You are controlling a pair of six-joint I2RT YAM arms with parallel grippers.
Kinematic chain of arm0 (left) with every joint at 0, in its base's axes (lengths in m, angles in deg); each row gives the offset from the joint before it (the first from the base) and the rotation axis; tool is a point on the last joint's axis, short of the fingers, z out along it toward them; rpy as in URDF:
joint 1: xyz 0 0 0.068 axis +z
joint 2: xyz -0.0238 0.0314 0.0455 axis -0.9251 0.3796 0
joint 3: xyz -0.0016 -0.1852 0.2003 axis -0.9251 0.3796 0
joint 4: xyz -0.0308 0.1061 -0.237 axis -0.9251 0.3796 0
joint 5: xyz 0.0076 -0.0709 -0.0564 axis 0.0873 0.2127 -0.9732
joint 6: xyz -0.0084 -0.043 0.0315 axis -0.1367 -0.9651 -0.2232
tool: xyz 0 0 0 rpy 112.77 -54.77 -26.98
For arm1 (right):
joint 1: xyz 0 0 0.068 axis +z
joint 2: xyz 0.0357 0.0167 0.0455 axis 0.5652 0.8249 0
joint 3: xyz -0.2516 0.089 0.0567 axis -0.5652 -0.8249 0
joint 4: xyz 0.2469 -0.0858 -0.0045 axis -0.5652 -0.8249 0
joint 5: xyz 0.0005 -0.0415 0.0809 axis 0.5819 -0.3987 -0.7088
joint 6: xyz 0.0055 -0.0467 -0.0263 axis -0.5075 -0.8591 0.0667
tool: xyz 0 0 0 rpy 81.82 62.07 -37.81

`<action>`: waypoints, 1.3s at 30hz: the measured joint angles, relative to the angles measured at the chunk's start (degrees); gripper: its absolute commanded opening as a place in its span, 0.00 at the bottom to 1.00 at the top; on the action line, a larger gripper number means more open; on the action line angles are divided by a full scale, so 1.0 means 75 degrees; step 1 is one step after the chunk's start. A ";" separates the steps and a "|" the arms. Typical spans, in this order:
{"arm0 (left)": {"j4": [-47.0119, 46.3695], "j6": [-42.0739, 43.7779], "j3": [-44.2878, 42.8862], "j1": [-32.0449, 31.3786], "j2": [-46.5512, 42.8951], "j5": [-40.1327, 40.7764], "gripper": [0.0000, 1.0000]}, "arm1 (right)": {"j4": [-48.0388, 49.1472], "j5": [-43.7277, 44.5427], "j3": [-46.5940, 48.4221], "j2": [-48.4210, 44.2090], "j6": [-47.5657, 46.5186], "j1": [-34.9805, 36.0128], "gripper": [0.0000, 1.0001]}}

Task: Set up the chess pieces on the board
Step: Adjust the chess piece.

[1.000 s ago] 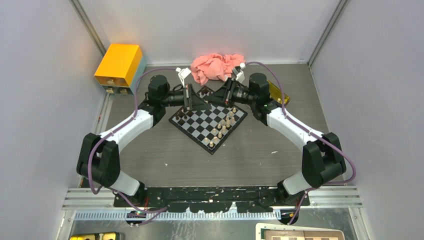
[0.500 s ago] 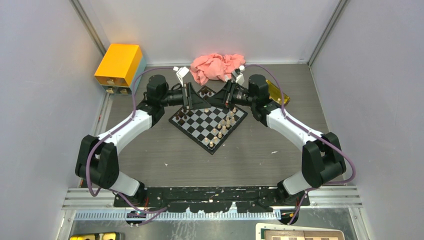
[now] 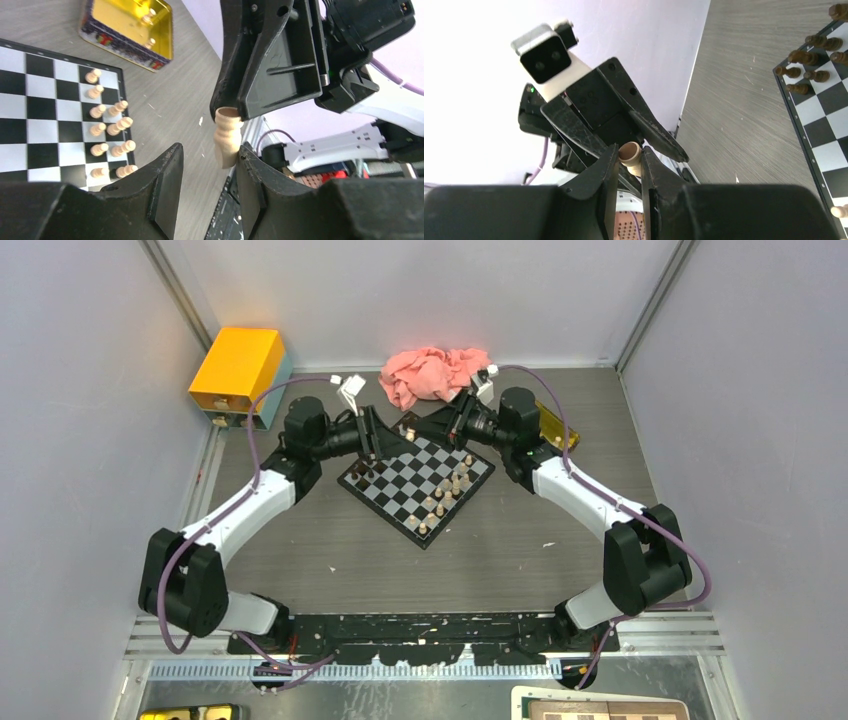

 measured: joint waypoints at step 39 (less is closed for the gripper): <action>-0.1877 0.1504 0.0213 -0.1125 0.0122 0.5403 0.39 | 0.1218 0.4135 -0.0431 0.0854 0.5158 0.0093 0.01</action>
